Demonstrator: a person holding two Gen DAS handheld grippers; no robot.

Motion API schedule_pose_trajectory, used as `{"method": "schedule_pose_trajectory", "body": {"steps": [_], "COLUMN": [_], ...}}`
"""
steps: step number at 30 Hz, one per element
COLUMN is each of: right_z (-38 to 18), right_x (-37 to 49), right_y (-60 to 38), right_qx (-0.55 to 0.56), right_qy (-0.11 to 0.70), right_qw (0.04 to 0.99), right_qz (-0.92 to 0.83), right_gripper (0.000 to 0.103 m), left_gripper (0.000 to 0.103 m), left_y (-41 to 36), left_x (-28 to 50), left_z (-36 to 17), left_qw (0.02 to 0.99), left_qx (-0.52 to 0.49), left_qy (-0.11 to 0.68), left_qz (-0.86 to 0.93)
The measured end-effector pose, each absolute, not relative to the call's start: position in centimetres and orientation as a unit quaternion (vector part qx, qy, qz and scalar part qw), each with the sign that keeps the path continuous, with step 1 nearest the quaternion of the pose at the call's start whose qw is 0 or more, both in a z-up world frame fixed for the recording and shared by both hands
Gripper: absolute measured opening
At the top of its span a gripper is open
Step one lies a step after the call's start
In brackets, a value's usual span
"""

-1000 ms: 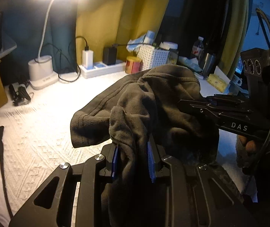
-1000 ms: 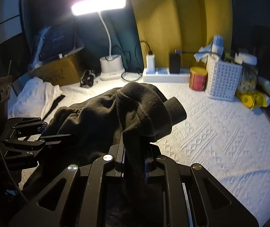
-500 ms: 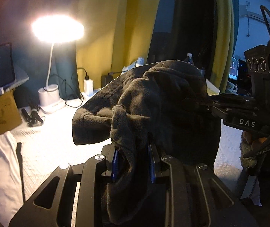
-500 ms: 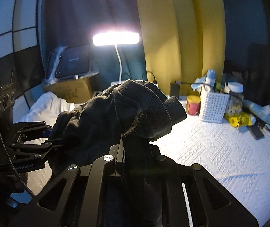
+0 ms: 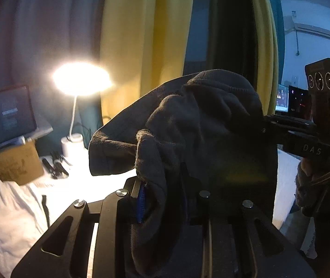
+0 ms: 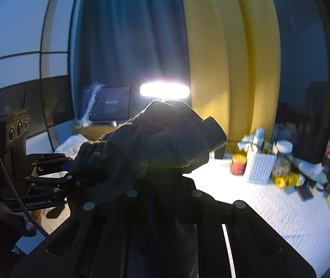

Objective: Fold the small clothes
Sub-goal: 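Lift the gripped shirt edge with both tools and hold it up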

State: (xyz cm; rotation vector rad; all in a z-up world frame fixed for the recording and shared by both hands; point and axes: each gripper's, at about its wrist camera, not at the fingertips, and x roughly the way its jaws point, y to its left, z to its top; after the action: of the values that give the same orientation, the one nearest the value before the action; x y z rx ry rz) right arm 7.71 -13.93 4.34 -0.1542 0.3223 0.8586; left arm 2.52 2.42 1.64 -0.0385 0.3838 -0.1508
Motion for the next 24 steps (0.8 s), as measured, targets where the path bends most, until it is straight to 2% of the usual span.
{"method": "schedule_pose_trajectory", "body": {"steps": [14, 24], "right_z": [9.5, 10.6], "right_x": [3.4, 1.3], "right_y": [-11.8, -9.2], "right_qx": [-0.097, -0.102], "right_qy": [0.076, 0.049], "right_qw": [0.885, 0.865], "right_qz": [0.45, 0.488], "right_gripper": [0.015, 0.015], "left_gripper": [0.023, 0.023], "left_y": [5.2, 8.1], "left_x": [-1.1, -4.2], "left_z": [5.3, 5.9], "left_qw": [0.992, 0.994], "left_qx": [0.0, 0.006], "left_qy": [0.125, 0.104], "left_qz": [-0.035, 0.01]}}
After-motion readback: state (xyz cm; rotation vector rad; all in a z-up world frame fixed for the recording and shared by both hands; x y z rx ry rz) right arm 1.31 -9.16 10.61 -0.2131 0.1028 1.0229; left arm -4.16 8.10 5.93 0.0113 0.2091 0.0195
